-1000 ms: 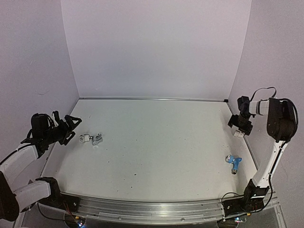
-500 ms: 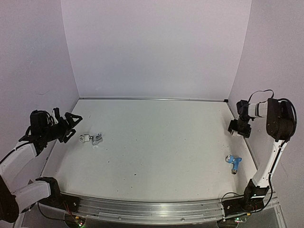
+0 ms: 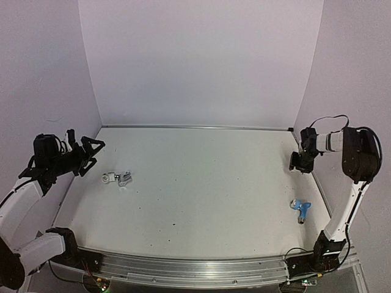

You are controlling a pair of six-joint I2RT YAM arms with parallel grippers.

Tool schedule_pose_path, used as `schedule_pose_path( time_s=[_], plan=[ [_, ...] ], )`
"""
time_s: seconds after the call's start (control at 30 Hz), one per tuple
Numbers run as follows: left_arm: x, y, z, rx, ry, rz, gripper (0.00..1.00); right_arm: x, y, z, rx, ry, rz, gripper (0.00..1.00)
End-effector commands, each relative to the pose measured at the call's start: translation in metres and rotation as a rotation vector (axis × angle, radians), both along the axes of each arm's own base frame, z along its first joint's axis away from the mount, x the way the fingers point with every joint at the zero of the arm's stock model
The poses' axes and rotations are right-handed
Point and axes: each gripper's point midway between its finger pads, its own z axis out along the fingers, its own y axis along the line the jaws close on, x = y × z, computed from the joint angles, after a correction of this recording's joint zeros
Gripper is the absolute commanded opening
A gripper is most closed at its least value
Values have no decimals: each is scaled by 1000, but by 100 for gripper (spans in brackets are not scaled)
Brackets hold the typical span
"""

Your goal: Install the water faucets

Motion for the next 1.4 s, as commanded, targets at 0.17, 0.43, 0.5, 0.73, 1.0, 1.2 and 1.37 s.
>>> schedule_pose_path(
  time_s=[0.17, 0.43, 0.5, 0.73, 1.0, 1.2, 1.37],
  plan=[
    [3, -89, 19, -101, 61, -447, 97, -102, 324, 138, 324, -432, 1302, 31],
    [-24, -187, 31, -194, 147, -783, 100, -212, 439, 148, 191, -523, 1883, 31],
    [-41, -212, 23, -203, 197, -881, 100, -228, 453, 149, 123, -542, 1969, 31],
    [-89, -274, 1, -190, 299, -1119, 99, -244, 470, 172, 119, -647, 2052, 30],
    [-89, -287, -8, -125, 267, -1126, 84, -230, 472, 166, 90, -667, 1958, 19],
    [-20, -213, -48, 85, 309, -699, 94, -174, 458, 130, 89, -508, 1532, 45],
    [-22, -182, -62, 164, 299, -559, 98, -171, 456, 88, 433, -288, 1153, 70]
  ],
)
